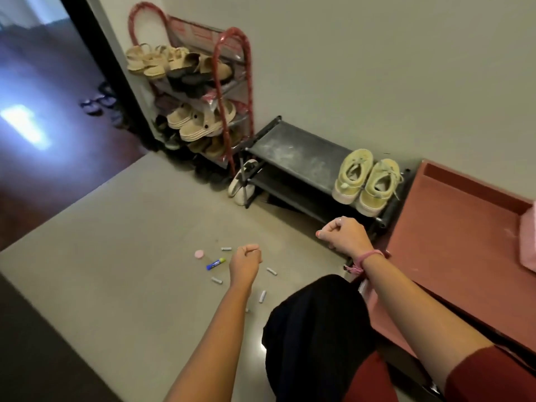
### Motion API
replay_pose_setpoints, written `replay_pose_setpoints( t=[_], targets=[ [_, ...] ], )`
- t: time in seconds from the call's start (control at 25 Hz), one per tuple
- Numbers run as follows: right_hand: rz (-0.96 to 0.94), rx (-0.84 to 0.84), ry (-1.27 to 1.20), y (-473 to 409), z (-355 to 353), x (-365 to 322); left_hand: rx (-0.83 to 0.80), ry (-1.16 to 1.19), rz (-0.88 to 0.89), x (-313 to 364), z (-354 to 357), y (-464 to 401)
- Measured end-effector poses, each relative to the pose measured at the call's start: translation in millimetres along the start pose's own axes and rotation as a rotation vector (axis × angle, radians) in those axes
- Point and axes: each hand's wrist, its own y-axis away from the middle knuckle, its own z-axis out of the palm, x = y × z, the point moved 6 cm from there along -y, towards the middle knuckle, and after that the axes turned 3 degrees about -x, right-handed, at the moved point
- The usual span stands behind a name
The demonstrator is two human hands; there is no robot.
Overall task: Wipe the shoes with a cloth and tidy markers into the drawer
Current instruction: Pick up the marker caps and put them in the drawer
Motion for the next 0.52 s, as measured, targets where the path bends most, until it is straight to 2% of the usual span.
replay_pose_setpoints(
  t=[0.24,0.52],
  targets=[
    [0.029,-0.143,0.082,-60.2,83.9,-24.6,0.149,-0.015,-0.111,-52.3,-62.0,-62.4],
    [0.036,-0.445,0.216,-119.6,163.8,15.8,0.209,-0.152,-0.304,-160.1,-78.0,-110.6]
  ],
)
